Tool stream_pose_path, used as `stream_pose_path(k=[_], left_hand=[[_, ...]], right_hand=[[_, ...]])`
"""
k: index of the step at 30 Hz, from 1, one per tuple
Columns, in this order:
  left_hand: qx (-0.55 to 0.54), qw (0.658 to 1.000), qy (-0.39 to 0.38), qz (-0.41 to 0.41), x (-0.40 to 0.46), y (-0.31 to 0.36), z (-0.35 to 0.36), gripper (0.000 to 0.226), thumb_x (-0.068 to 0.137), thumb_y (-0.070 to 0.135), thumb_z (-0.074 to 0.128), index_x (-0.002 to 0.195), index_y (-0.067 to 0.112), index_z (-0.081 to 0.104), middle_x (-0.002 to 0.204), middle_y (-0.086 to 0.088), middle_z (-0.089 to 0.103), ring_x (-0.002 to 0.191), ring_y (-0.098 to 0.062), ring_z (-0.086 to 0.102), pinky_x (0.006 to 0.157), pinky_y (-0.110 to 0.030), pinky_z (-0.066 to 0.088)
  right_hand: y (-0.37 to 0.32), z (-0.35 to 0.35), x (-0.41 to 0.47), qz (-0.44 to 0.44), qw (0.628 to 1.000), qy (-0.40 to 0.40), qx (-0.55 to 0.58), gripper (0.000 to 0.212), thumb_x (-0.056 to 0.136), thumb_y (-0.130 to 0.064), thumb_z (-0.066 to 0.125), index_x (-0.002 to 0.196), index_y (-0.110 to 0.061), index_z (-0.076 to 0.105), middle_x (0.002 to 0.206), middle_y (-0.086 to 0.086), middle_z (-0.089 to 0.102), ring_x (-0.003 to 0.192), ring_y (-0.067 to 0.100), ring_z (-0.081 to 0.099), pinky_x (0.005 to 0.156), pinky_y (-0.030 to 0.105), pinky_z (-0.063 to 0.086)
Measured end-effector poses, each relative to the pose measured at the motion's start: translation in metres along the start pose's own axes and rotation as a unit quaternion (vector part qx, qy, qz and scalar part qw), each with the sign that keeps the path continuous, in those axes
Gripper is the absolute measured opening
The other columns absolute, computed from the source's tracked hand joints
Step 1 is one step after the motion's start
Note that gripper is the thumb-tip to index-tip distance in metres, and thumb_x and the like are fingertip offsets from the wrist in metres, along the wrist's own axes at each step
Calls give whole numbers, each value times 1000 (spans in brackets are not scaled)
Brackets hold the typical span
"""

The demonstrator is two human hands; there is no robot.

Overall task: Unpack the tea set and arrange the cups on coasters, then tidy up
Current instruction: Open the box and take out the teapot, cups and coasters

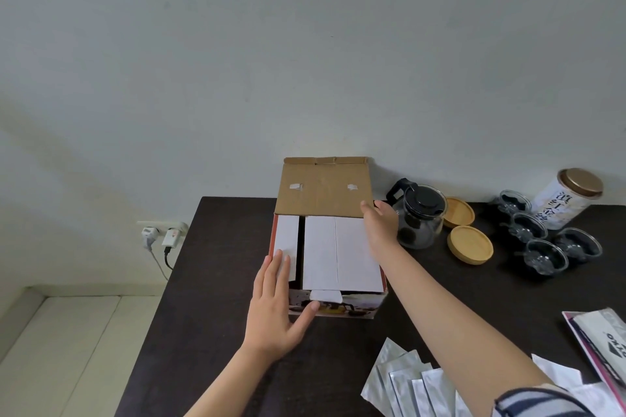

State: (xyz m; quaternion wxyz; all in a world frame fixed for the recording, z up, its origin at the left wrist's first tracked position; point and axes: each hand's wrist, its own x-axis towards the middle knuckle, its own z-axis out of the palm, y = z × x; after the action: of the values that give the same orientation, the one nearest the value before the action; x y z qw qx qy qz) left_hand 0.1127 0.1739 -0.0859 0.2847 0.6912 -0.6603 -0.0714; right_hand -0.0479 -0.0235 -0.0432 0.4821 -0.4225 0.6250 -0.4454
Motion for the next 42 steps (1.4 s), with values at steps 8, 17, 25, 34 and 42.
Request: stream_pose_path(k=[8, 17, 25, 34, 42], left_hand=[[-49, 999, -7, -16, 1, 7, -8, 90, 85, 74, 29, 151, 15, 11, 159, 6, 6, 146, -11, -5, 117, -32, 10], [-343, 924, 79, -147, 11, 24, -31, 106, 68, 85, 42, 149, 29, 3, 158, 5, 14, 142, -10, 22, 115, -39, 26], [-359, 913, 93, -168, 23, 38, -51, 71, 88, 60, 43, 149, 35, 16, 153, 10, 28, 137, -7, 31, 110, -29, 28], [-259, 954, 18, -151, 11, 21, -44, 66, 90, 30, 59, 147, 21, 27, 156, 6, 20, 142, -10, 20, 113, -34, 30], [-199, 974, 5, -109, 15, 12, -42, 67, 89, 9, 62, 147, 19, 30, 156, 6, 18, 141, -13, 25, 107, -26, 37]], right_hand=[[-11, -13, -17, -48, 995, -89, -2, 35, 90, -20, 61, 122, -10, 51, 120, 4, 60, 114, 20, 55, 89, 28, 43], [-25, -62, -60, -179, 928, -276, -173, 120, 53, -66, 77, 148, -27, 14, 141, -20, 26, 130, -3, 21, 107, 23, 19], [6, -83, -90, -168, 941, -251, -156, 129, 51, -90, 56, 152, -24, 10, 146, -10, 33, 131, 3, 33, 100, 10, 32], [35, -93, -101, -258, 895, -217, -291, 75, 83, -48, 63, 147, -31, 28, 160, -7, 11, 138, 0, 16, 110, 34, 37], [42, -95, -102, -287, 884, -196, -313, 64, 86, -41, 60, 145, -27, 38, 159, -2, 14, 143, 16, 25, 106, 37, 43]])
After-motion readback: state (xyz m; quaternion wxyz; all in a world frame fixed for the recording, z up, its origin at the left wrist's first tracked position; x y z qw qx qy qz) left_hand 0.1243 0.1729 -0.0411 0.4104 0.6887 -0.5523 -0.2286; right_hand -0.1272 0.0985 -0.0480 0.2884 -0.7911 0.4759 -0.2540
